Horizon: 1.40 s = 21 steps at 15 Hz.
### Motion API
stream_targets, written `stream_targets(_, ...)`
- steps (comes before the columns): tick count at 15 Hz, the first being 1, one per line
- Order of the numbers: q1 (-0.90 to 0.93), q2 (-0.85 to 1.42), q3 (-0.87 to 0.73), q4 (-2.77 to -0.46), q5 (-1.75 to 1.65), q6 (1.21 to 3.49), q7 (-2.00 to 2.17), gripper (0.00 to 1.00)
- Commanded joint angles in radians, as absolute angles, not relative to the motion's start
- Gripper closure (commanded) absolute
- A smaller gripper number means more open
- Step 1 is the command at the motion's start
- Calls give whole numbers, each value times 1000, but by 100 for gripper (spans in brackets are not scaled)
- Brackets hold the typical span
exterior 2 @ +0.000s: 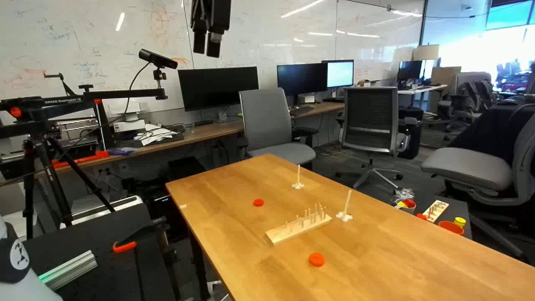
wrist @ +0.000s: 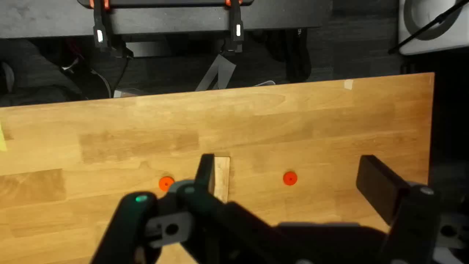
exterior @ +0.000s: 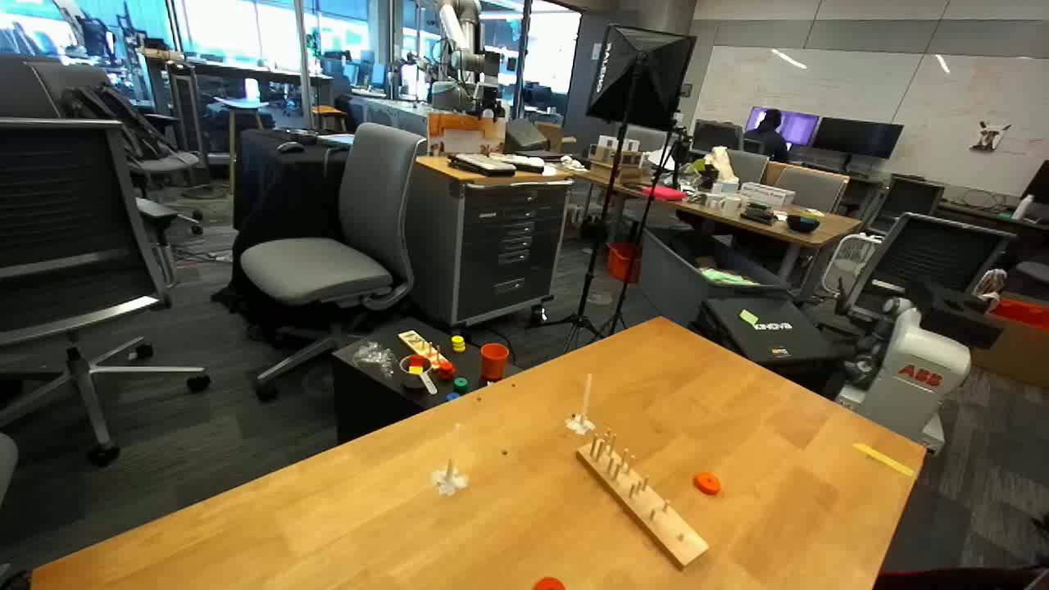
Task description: Pick up the orange ring on the right and place it on the wooden stand
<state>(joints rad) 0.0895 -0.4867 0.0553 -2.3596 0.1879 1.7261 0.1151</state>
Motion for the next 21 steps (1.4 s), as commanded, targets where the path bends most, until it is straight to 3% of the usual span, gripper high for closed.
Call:
stream_targets(1,78,-486,64,-2357,192,1725,111,0)
stream_targets(9,63,-431,72,-2293,156,1761,131,0)
stream_targets(16,-8,-97,63,-2089,-30,1992,255,0)
stream_targets(20,-24,144,21,-1922,-99,1936,362,0)
stream_targets(21,-14,23,18,-2056,-69,1992,306,0)
